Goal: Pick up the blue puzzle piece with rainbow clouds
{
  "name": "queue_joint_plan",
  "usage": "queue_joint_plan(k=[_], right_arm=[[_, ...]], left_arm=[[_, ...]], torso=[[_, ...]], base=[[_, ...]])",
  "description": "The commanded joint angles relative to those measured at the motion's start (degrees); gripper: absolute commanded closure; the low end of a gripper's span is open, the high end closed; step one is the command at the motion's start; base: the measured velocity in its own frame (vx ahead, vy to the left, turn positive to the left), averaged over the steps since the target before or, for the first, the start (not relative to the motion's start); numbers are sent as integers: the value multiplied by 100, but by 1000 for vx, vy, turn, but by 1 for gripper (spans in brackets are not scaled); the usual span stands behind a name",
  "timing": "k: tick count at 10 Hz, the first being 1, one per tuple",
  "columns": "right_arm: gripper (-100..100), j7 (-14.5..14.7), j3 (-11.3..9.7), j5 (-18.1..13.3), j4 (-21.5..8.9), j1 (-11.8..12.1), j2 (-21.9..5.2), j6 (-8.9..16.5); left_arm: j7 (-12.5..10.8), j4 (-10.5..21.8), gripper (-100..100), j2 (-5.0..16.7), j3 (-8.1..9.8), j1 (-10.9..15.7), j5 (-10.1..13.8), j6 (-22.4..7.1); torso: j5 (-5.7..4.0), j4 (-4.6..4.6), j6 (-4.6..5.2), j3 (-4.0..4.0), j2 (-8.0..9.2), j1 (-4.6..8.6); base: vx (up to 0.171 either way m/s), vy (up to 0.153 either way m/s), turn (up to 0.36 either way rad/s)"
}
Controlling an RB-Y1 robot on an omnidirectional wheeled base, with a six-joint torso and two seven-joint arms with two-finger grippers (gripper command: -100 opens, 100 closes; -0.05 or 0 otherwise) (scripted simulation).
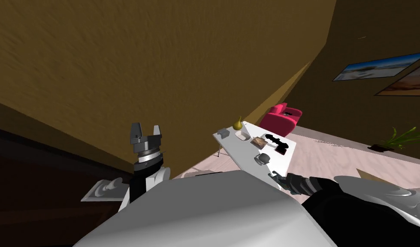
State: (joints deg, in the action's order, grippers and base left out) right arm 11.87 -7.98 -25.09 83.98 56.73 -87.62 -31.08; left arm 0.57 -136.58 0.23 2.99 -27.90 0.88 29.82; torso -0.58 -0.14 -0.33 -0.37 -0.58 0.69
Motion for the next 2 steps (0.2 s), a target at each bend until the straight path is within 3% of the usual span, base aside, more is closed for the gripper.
queue_joint_plan(k=[1,2], right_arm=[[100,0,0,0,0,0,0,0],[0,10,3,3,13,-3,-4,-4]], left_arm=[[0,0,0,0,0,0,0,0],[0,0,0,0,0,0,0,0]], torso=[[0,0,0,0,0,0],[-2,5,6,14,24,12]], base=[[21,8,20],[9,3,2]])
